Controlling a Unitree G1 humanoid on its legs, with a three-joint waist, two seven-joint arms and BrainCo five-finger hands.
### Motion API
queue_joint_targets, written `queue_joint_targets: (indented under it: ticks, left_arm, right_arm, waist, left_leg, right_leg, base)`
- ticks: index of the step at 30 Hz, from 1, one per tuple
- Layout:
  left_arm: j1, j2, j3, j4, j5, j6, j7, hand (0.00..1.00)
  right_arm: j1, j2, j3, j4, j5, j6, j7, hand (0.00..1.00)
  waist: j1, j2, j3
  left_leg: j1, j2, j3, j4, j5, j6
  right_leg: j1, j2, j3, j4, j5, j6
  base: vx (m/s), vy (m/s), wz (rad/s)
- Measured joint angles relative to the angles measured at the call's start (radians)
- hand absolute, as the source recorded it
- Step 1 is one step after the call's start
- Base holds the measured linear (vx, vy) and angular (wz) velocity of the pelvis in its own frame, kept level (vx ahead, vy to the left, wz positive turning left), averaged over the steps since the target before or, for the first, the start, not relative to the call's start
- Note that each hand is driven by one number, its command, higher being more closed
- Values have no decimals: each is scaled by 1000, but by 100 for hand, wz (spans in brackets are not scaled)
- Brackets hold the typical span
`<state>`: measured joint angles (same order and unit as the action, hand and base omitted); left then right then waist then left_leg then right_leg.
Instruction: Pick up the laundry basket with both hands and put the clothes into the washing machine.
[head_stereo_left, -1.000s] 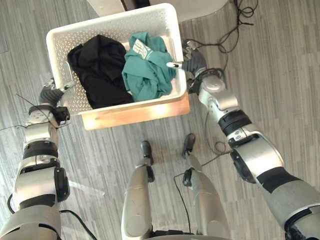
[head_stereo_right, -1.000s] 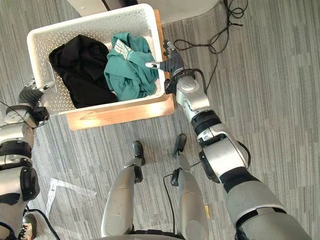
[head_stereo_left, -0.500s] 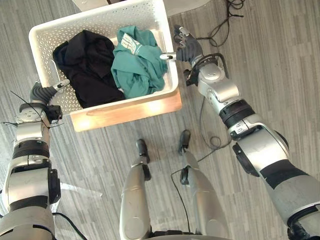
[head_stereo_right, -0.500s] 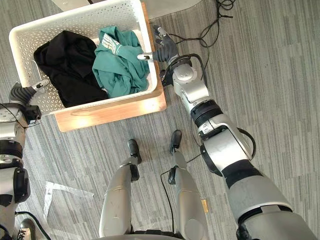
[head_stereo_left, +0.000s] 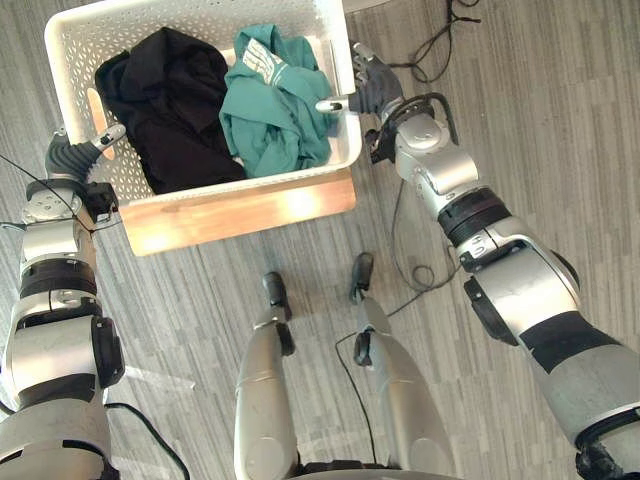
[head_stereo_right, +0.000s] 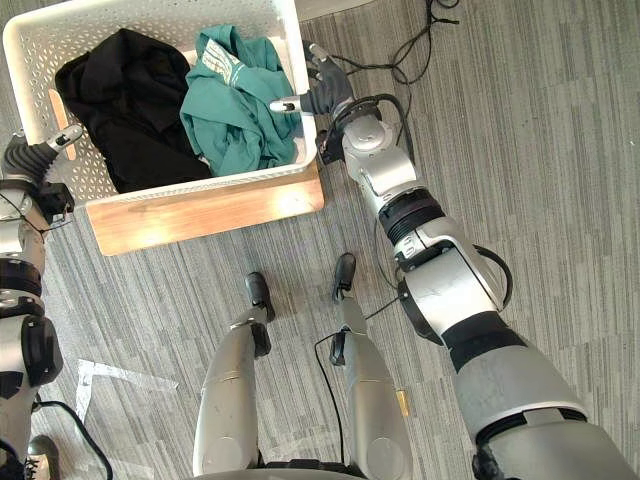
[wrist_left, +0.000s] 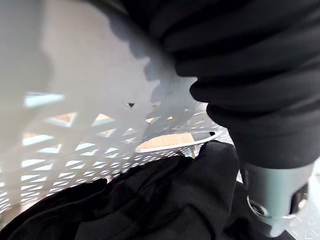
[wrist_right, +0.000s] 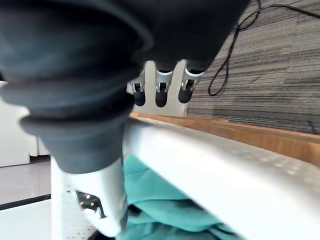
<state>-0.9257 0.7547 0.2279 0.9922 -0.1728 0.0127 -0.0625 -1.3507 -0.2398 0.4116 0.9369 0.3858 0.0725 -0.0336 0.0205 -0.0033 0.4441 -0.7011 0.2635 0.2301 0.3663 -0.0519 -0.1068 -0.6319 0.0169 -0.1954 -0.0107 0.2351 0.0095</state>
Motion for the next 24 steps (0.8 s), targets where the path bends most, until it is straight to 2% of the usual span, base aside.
queue_joint_targets:
  ticks: [8,9,10,16,24]
  left_arm:
    - [-39,0,-39,0,-1,0,5,0]
    - [-41,0,-40,0,-1,0,6,100]
    - [-43,0,-41,0,-1,0,7,100]
    - [-65,-5,-62,0,9,2,38,100]
    - [-78,-64,-41,-19,13,6,139,100]
  right_arm:
    - [-9,-4,5,27,-4,-7,29,0]
    - [-14,-4,7,31,-4,-7,35,0]
    - [-17,-5,9,31,-6,-9,37,100]
    - [-17,-10,10,31,-35,-25,24,100]
    - [-15,-36,-22,21,-21,-21,-57,100]
  waist:
    - [2,0,0]
    - [2,0,0]
    - [2,0,0]
    - [3,-1,-1]
    - [21,-1,-1]
  left_leg:
    - [-6,-6,-15,-17,14,-2]
    - [-7,-6,-18,-20,17,-4]
    - [-7,-6,-19,-26,20,-6]
    - [-6,-10,-21,-50,35,-11]
    - [-3,-21,-21,-73,56,-9]
  right_leg:
    - [1,-2,-20,-8,0,0]
    - [1,-1,-23,-10,0,0]
    - [1,0,-25,-13,0,0]
    - [1,0,-35,-21,2,-3]
    - [1,-5,-42,-37,12,-17]
  base:
    - [17,-8,7]
    - [15,-18,8]
    - [14,-18,5]
    - [13,-15,6]
    - [13,-3,4]
